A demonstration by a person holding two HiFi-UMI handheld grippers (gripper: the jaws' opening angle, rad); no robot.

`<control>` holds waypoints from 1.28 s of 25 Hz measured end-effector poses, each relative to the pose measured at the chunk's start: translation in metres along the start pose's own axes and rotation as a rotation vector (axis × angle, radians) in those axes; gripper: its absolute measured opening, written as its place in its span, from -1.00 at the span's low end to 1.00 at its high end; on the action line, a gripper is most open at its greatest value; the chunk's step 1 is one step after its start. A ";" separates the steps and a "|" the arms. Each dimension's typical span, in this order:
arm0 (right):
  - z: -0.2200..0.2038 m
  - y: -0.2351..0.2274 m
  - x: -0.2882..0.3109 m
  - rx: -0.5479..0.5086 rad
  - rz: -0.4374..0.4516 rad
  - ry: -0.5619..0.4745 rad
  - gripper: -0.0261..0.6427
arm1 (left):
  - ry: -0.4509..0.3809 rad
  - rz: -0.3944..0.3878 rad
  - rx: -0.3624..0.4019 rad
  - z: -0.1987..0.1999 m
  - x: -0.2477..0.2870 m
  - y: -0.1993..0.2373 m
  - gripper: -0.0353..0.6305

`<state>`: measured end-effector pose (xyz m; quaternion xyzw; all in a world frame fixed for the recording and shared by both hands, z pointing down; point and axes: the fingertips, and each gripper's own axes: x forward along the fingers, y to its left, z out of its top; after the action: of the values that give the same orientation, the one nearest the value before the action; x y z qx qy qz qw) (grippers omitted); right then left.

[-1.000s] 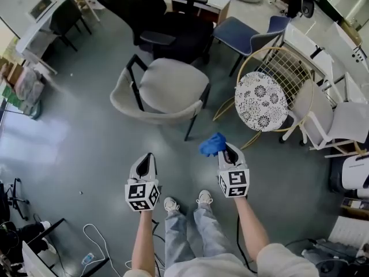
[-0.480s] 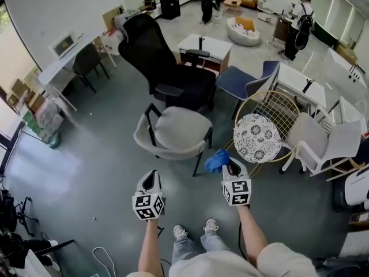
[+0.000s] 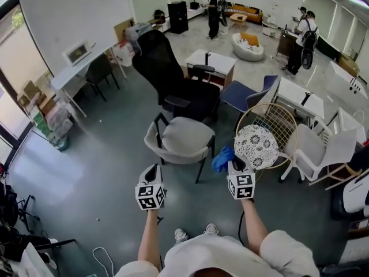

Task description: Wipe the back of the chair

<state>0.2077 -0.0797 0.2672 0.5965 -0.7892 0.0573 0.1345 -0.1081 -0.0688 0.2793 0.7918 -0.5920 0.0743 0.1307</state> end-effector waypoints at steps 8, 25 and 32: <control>0.027 0.010 -0.018 0.007 -0.001 -0.059 -0.81 | -0.054 0.005 0.000 0.022 -0.022 0.005 -0.88; 0.037 0.017 -0.025 0.029 -0.010 -0.076 -0.81 | -0.057 -0.005 0.014 0.032 -0.036 0.006 -0.88; 0.034 0.022 -0.025 0.026 -0.006 -0.066 -0.81 | -0.054 -0.017 0.010 0.030 -0.036 0.003 -0.88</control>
<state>0.1883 -0.0591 0.2290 0.6023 -0.7905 0.0474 0.1009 -0.1223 -0.0452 0.2414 0.7992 -0.5882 0.0546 0.1115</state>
